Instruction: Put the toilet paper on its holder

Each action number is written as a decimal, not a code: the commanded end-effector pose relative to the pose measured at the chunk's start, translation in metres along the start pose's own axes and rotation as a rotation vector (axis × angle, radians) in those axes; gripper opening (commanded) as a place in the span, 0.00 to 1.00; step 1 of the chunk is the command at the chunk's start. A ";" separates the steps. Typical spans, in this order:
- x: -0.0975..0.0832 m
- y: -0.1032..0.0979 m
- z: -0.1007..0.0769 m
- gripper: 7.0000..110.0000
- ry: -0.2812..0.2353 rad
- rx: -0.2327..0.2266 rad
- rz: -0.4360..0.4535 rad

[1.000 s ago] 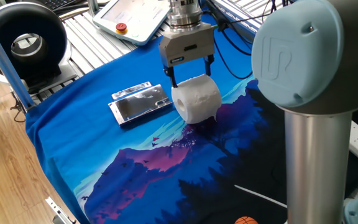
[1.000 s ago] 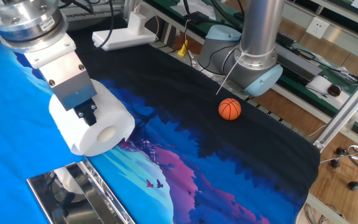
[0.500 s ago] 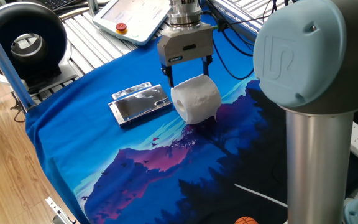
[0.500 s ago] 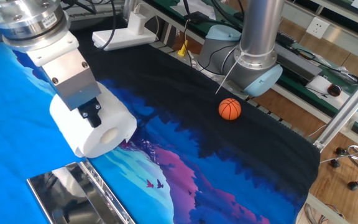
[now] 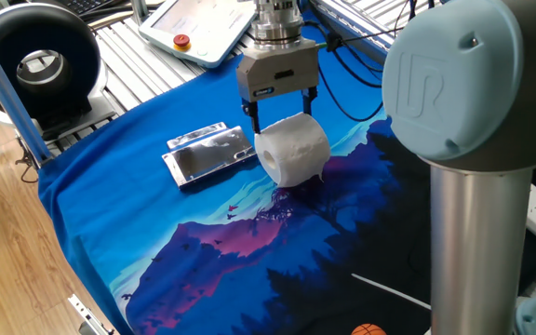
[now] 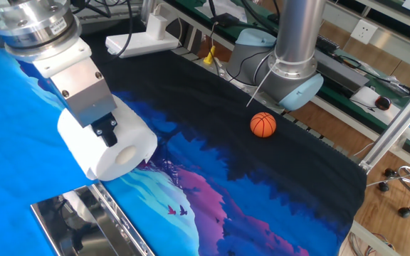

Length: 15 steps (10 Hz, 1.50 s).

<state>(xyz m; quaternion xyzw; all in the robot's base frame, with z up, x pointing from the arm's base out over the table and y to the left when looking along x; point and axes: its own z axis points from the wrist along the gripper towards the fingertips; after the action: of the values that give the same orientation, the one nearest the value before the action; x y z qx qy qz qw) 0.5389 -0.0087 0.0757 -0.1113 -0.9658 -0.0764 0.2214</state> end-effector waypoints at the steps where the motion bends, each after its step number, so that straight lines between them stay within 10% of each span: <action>1: 0.000 -0.001 0.004 1.00 -0.003 -0.008 -0.008; 15: -0.005 0.010 0.001 1.00 -0.026 0.031 -0.014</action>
<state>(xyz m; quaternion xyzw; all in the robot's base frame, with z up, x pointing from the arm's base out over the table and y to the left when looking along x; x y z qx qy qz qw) 0.5437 -0.0069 0.0716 -0.0995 -0.9703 -0.0584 0.2126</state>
